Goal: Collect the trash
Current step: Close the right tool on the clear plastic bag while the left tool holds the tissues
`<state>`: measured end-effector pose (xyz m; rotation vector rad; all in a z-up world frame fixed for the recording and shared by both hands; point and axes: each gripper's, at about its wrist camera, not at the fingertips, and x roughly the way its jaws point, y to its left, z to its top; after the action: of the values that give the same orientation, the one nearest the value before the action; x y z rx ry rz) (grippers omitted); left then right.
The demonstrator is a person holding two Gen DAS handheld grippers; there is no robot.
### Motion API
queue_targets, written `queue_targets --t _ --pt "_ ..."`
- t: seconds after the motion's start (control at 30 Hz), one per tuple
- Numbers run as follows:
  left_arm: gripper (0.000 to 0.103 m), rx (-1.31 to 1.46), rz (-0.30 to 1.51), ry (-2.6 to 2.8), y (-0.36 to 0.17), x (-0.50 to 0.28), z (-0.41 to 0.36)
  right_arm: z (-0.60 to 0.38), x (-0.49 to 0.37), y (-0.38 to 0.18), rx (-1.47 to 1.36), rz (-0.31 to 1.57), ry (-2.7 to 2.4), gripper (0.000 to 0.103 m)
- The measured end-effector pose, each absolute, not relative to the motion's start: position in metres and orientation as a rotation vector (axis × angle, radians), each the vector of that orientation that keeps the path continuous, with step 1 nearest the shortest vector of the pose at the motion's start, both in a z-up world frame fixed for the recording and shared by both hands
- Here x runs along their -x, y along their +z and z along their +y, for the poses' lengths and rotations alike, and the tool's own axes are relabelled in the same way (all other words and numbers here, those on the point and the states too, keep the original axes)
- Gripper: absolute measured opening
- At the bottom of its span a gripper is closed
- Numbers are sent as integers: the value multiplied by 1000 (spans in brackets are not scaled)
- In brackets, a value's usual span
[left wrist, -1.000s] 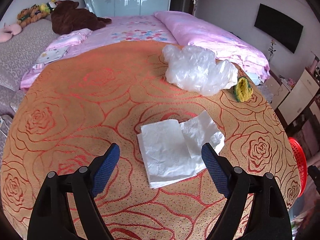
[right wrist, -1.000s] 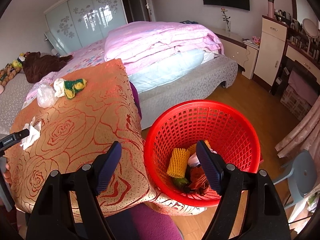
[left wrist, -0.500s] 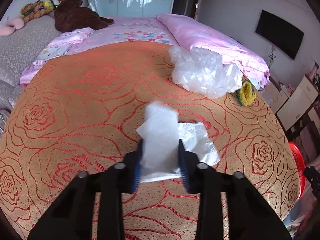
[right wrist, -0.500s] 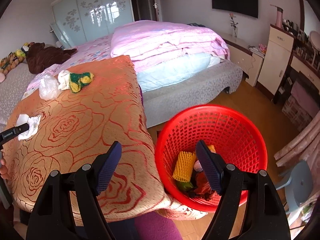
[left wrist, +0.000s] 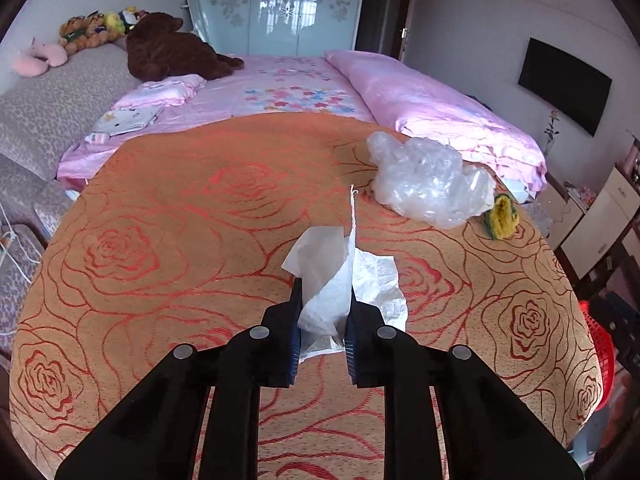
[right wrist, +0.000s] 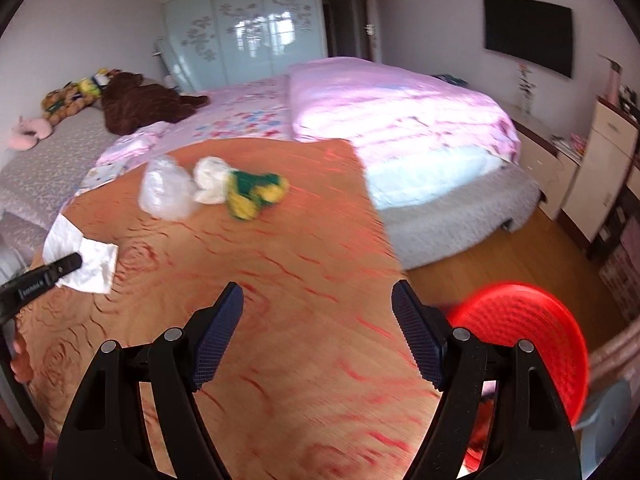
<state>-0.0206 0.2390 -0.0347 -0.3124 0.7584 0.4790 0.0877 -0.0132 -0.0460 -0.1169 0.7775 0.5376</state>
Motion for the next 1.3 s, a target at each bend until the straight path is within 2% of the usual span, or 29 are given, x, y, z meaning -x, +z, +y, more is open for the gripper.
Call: queue_targets --t 0.43,0.57,0.67,1.13,1.3 --pt "17 342 727 547 -30 36 266 102 -105 -38 177 763 717 74" --pt "17 357 723 555 -30 38 273 135 -110 -33 196 739 745 82" --pt "17 370 718 562 -30 43 278 157 -116 -31 207 733 751 82" --pt "17 386 713 563 -31 47 281 199 -133 -60 284 787 733 82" --pt "17 385 713 565 -31 47 281 198 -133 -67 282 795 736 64"
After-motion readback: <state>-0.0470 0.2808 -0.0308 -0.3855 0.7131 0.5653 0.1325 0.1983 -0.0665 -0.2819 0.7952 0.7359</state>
